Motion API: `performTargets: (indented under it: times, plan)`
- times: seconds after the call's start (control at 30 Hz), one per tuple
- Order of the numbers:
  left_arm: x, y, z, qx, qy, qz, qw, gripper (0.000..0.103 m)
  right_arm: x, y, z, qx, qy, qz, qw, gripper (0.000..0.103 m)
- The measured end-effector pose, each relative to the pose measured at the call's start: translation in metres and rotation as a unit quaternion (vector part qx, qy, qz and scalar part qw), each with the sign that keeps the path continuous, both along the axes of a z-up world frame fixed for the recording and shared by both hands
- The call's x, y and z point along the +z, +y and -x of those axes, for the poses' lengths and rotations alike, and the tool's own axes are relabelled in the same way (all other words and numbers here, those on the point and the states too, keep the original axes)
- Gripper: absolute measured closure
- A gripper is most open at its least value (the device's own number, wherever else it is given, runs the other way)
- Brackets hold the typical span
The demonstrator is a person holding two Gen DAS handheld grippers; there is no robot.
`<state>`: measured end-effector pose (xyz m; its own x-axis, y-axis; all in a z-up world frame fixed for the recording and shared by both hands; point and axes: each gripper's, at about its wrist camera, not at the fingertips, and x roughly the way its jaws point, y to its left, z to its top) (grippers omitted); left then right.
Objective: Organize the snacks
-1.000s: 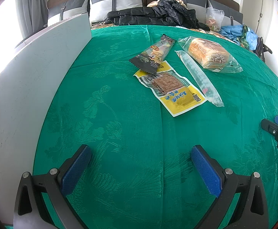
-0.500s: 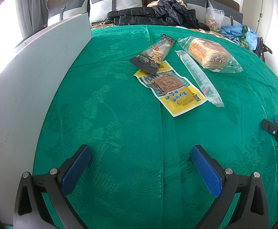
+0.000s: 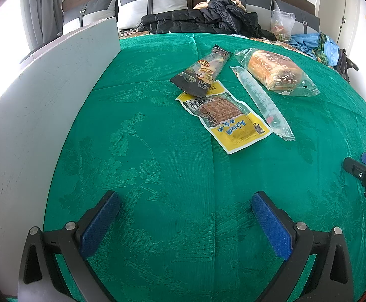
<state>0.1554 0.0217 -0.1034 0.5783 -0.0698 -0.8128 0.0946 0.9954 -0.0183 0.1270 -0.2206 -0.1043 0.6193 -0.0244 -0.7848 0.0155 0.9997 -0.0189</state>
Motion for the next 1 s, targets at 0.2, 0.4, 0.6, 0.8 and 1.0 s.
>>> performTargets:
  times: [0.2, 0.4, 0.6, 0.8, 1.0]
  plan:
    - [0.020, 0.001, -0.018, 0.000, 0.030, 0.032, 0.9990, 0.001, 0.000, 0.000, 0.000, 0.000, 0.000, 0.000, 1.000, 0.020]
    - [0.037, -0.007, -0.085, 0.036, 0.072, 0.085, 0.9932, 0.001, 0.000, 0.000, 0.000, 0.001, 0.001, 0.000, 1.000, 0.019]
    - [0.011, -0.022, -0.131, 0.075, 0.120, 0.054, 0.9884, 0.012, 0.000, 0.000, 0.000, 0.002, 0.002, 0.000, 1.000, 0.019]
    - [0.009, -0.037, -0.125, 0.041, 0.083, 0.003, 0.9957, 0.029, -0.001, 0.002, 0.001, 0.002, 0.003, -0.001, 1.000, 0.018]
    - [0.017, -0.004, -0.094, -0.009, 0.095, 0.010, 0.9954, 0.055, 0.000, 0.001, 0.000, 0.002, 0.003, -0.001, 1.000, 0.017]
